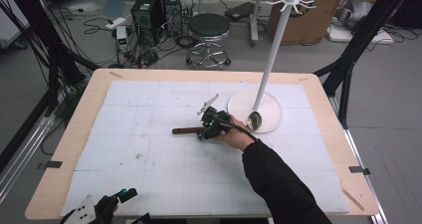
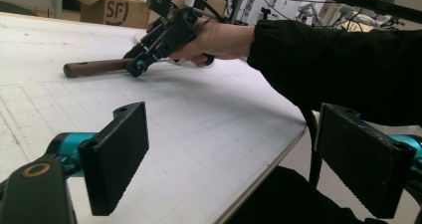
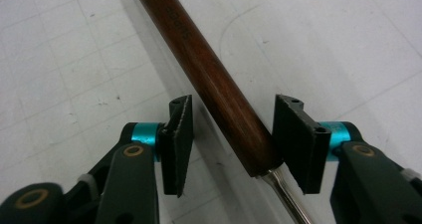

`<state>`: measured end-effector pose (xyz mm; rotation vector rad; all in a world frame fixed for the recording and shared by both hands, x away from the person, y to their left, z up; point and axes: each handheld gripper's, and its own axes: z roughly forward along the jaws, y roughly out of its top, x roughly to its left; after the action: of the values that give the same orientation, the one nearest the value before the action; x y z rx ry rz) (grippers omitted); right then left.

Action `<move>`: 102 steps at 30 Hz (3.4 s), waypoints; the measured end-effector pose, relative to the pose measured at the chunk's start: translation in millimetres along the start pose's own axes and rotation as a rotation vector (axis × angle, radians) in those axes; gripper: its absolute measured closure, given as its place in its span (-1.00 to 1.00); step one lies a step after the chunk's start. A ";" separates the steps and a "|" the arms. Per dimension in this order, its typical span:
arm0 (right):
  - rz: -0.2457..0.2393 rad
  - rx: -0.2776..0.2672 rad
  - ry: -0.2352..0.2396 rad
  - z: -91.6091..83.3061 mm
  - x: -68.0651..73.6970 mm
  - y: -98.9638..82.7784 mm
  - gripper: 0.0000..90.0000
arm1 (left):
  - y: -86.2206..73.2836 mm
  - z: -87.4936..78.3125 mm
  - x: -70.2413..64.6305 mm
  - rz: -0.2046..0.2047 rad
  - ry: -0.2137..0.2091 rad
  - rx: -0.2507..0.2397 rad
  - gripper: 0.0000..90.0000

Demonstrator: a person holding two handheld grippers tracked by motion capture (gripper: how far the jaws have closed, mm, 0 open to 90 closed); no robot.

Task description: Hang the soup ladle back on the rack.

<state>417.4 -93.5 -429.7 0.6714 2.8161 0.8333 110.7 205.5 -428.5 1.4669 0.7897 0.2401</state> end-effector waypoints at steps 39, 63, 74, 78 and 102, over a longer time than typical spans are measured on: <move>0.302 -0.220 0.261 -92.6 -33.7 -23.7 0.65 | -1.2 -5.5 -2.1 -0.005 0.021 -0.004 -0.64; 0.401 -0.786 0.209 -257.4 -71.8 -70.7 0.64 | -1.0 -6.0 -1.3 -0.008 0.005 -0.018 -0.62; 0.388 -0.855 0.125 -308.5 -74.2 -81.0 0.64 | -1.3 -4.5 -0.8 -0.011 0.000 -0.006 -0.63; 0.393 -0.866 0.109 -315.1 -75.8 -81.1 0.64 | -1.3 -4.6 -0.8 -0.011 0.002 -0.007 -0.63; 0.396 -0.815 0.047 -318.4 -79.7 -63.5 0.64 | -0.6 -6.5 0.4 -0.018 0.006 -0.016 -0.63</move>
<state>387.0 -331.7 -197.2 1.0416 2.0712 1.9021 106.9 210.8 -428.6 1.4436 0.8041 0.2367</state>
